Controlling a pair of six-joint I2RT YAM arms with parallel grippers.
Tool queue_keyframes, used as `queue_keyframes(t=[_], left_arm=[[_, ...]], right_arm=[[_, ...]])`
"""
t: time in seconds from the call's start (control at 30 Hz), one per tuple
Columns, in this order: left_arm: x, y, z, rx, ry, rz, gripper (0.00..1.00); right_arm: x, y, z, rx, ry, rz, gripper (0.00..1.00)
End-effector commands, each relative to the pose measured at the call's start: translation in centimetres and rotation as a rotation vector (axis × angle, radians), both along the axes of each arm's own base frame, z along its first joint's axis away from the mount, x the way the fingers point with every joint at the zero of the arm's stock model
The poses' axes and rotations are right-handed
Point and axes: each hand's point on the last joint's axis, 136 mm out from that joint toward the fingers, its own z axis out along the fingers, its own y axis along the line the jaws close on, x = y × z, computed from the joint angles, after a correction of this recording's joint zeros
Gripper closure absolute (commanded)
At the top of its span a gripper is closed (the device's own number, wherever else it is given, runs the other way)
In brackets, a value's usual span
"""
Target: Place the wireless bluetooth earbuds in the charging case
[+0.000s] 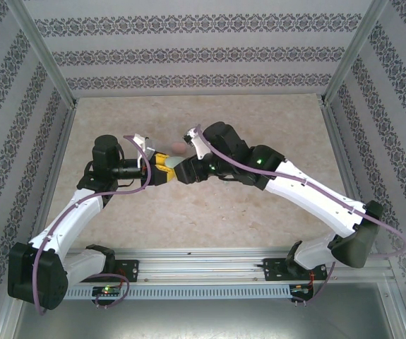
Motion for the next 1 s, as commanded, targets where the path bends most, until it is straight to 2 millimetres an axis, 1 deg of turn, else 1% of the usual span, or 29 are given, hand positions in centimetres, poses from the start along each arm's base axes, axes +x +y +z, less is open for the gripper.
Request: queue_keyframes(t=[0.0,0.07,0.17,0.33,0.47,0.73,0.83,0.97], left_arm=[[-0.6,-0.3,2.0,-0.024,-0.050,-0.041,0.88],[-0.6,-0.3,2.1,-0.026,-0.051,-0.042,0.88],[-0.7,-0.2,2.1,-0.027,-0.048,-0.041,0.88],[-0.9,-0.3,2.0,-0.029,-0.039,-0.047,0.88],[-0.9,-0.3,2.0,-0.031,-0.038,-0.051,0.88],[-1.2,-0.4,2.4,-0.048,-0.024,-0.088,0.88],[-1.5,-0.5,2.4,-0.053,-0.016,-0.108,0.88],[-1.8,-0.5,2.7,-0.058,-0.018,-0.120,0.87]], right_arm=[[0.5,-0.6,0.5,-0.060,-0.063,0.000,0.41],[1.2,-0.8,0.3,-0.093,-0.076,-0.021,0.41],[1.9,-0.6,0.7,-0.108,-0.101,-0.031,0.42],[3.0,-0.6,1.8,-0.082,-0.125,-0.061,0.43],[3.5,-0.7,2.0,-0.078,-0.137,-0.073,0.44],[4.0,0.5,2.3,-0.016,-0.150,-0.011,0.44],[3.9,1.0,2.6,0.015,-0.152,0.036,0.47],[3.1,1.9,2.8,0.041,-0.151,0.136,0.54]])
